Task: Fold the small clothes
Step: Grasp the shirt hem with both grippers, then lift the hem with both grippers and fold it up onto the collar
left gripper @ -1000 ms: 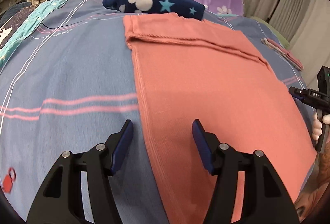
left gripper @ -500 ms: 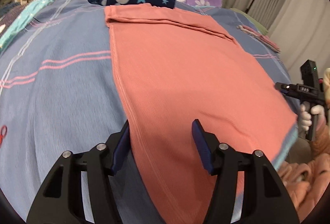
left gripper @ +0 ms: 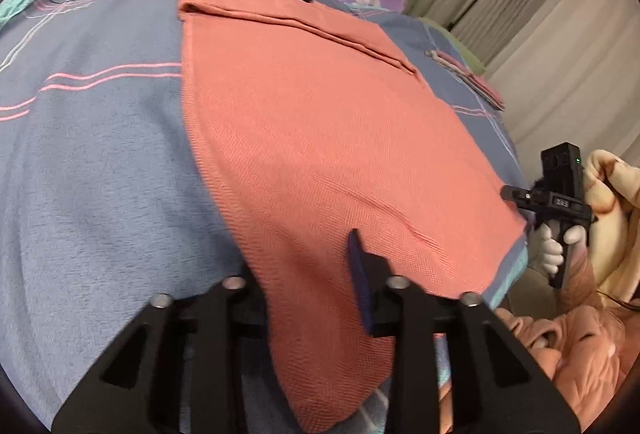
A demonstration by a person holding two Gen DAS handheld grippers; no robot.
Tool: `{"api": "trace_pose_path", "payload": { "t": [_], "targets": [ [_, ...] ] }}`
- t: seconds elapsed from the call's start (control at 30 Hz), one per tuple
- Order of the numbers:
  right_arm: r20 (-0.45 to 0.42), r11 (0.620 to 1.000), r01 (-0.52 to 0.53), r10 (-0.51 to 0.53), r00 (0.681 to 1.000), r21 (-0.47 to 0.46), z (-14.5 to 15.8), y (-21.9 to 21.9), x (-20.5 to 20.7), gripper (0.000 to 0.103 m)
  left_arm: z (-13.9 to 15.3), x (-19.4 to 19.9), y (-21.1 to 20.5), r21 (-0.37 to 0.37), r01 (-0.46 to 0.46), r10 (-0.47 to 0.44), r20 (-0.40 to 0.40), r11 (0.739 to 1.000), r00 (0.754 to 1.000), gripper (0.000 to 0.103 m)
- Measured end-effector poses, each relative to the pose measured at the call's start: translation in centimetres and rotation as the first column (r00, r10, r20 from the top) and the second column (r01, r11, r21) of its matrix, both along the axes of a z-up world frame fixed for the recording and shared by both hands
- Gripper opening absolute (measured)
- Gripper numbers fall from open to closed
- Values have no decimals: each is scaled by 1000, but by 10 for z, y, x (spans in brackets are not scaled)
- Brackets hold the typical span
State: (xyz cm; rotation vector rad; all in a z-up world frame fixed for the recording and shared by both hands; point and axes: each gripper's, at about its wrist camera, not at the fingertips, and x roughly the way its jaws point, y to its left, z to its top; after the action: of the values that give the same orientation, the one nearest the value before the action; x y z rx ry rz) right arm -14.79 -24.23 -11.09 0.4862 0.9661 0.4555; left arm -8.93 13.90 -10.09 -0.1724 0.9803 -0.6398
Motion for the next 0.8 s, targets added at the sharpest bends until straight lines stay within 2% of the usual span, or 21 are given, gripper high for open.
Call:
{"api": "trace_pose_path", "payload": {
  "t": [0.03, 0.17, 0.2, 0.23, 0.3, 0.43, 0.5, 0.57, 0.67, 0.73, 0.8],
  "targets": [
    [-2, 1000, -8, 8, 1000, -2, 1, 0, -3, 46, 0, -4, 3, 0, -1, 1, -1, 1000, 1000, 9],
    [-17, 1000, -9, 9, 1000, 14, -1, -7, -14, 36, -3, -13, 16, -55, -19, 19, -5, 998, 1000, 2],
    [-20, 1000, 5, -4, 1000, 14, -2, -7, -12, 30, -4, -12, 17, -75, -25, 24, -9, 997, 1000, 2],
    [-29, 1000, 25, -25, 999, 14, -3, -8, -9, 4, -4, -10, 17, -89, -35, 35, -7, 995, 999, 2],
    [-28, 996, 59, -57, 998, 69, 0, -10, -3, 3, 7, -11, 17, -120, -37, 41, 31, 992, 999, 2],
    [155, 981, 47, -77, 985, 189, 50, -22, -23, 2, 62, -32, 25, -186, -20, 57, 194, 982, 979, 1],
    [223, 977, 31, -79, 971, 212, 70, -26, -34, 2, 80, -42, 29, -181, -21, 66, 247, 983, 967, 1],
    [284, 974, 20, -85, 955, 224, 87, -28, -47, 2, 90, -50, 32, -213, -11, 70, 270, 977, 960, 1],
    [335, 978, 32, -102, 937, 208, 107, -30, -69, 2, 104, -67, 33, -243, -12, 89, 311, 970, 946, 1],
    [348, 987, 50, -102, 932, 153, 115, -27, -81, 2, 114, -82, 33, -249, -7, 93, 338, 969, 937, 2],
    [347, 994, 70, -93, 933, 80, 117, -20, -83, 3, 116, -84, 28, -225, -15, 95, 348, 974, 933, 2]
  ]
}}
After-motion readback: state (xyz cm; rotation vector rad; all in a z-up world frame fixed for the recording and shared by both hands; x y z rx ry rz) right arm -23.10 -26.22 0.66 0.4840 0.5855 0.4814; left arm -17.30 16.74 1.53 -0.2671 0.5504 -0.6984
